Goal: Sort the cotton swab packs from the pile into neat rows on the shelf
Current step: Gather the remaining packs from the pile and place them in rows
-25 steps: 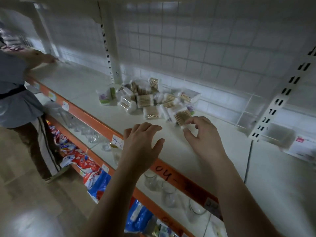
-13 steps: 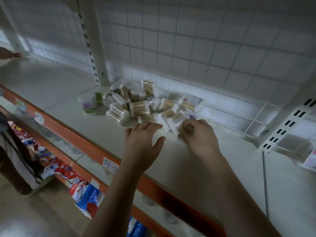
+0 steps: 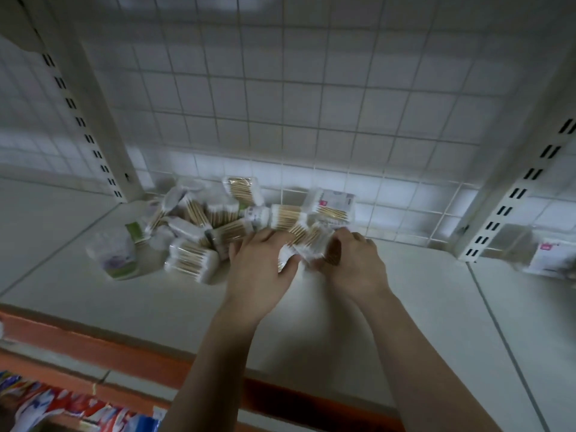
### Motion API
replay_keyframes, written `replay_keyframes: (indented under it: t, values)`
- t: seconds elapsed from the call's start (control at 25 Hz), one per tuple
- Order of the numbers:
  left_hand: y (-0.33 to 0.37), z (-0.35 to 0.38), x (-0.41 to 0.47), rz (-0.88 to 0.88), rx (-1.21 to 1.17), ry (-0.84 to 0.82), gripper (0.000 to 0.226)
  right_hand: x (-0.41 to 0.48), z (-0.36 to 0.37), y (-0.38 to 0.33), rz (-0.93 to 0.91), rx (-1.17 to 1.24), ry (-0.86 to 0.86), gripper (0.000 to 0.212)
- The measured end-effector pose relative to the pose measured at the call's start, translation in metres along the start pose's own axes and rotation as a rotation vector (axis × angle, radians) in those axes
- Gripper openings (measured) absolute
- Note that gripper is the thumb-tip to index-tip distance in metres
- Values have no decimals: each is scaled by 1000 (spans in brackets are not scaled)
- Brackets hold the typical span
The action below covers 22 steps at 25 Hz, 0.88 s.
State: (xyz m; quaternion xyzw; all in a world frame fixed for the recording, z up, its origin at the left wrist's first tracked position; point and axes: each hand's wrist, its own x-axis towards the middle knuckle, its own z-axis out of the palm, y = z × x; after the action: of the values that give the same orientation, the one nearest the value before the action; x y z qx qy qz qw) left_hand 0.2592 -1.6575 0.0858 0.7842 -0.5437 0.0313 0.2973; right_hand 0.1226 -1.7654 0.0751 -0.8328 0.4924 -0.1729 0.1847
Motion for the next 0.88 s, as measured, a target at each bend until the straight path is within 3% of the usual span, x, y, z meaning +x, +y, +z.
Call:
replay_keyframes:
  t: [0.16, 0.36, 0.56, 0.72, 0.88]
  values:
    - [-9, 4, 16, 99, -41, -49, 32, -3, 1, 2, 32, 107, 45, 71]
    - [-12, 7, 38, 277, -122, -126, 39, -22, -9, 1, 26, 243, 161, 47]
    - [-9, 9, 49, 373, -138, -141, 36, -37, -16, 8, 49, 255, 201, 37]
    - [-7, 16, 54, 458, -130, -249, 28, -45, -24, 16, 76, 215, 292, 21]
    - [-2, 25, 60, 573, -46, -348, 37, -50, -29, 21, 77, 217, 359, 24]
